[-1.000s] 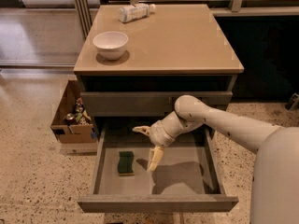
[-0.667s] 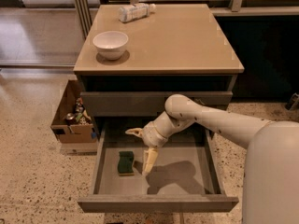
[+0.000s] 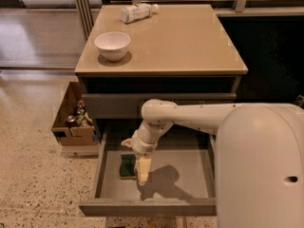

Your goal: Pick sponge from middle drawer and place on counter

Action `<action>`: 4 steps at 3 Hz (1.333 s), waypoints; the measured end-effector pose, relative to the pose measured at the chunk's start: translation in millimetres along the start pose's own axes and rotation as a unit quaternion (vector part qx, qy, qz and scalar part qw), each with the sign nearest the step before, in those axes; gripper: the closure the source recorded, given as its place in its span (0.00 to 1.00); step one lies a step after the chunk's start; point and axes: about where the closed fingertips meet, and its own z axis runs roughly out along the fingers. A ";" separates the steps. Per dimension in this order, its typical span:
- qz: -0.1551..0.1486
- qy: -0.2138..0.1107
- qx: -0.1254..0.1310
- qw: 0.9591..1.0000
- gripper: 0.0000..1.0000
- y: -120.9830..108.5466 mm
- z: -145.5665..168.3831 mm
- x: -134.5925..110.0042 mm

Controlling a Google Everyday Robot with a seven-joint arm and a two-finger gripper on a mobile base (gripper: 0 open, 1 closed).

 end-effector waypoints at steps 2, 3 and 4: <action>0.017 0.095 -0.003 0.995 0.00 -1.5 24.5 1.3; 0.017 0.095 -0.003 0.995 0.00 -1.5 24.6 1.3; -0.001 0.103 -0.014 0.995 0.00 -12.0 37.1 0.5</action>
Offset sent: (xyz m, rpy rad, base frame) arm -0.0005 0.0126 -0.0244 -0.2392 -0.1007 -0.0402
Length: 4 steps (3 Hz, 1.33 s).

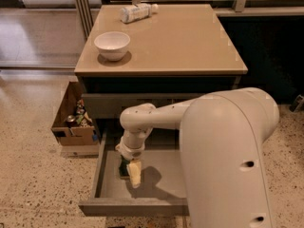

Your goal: Pick sponge from middle drawer and place on counter

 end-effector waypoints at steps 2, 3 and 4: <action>-0.062 0.018 -0.066 0.996 0.00 -11.7 17.4 -3.6; -0.105 0.025 -0.117 0.987 0.00 -9.5 20.6 -2.1; -0.117 0.045 -0.138 0.982 0.00 -8.8 25.9 -1.5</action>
Offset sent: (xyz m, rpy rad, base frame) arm 0.0049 0.0085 -0.0142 -0.1356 0.1689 0.3454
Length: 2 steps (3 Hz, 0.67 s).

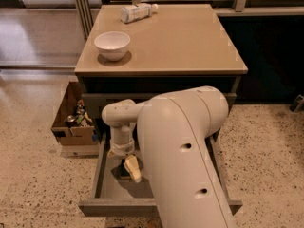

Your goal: Pick sponge from middle drawer and place on counter

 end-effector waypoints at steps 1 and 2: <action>0.025 0.054 0.027 0.998 0.00 3.4 -7.6 18.7; 0.059 0.128 0.080 0.987 0.00 -14.0 -10.8 39.1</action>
Offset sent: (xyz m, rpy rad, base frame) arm 0.0640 -0.0207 0.0020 -0.1783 -0.4533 -0.1285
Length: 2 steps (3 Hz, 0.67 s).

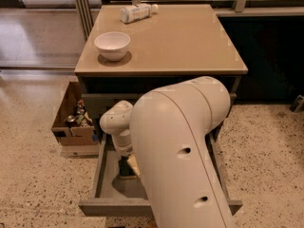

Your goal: Pick sponge from middle drawer and place on counter

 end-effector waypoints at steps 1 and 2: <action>0.009 -0.008 0.010 1.000 0.00 -4.2 11.6 9.5; -0.012 -0.053 0.010 0.998 0.00 -6.6 29.9 6.3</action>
Offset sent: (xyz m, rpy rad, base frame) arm 0.0058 0.0028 -0.0483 0.2140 0.1235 0.0883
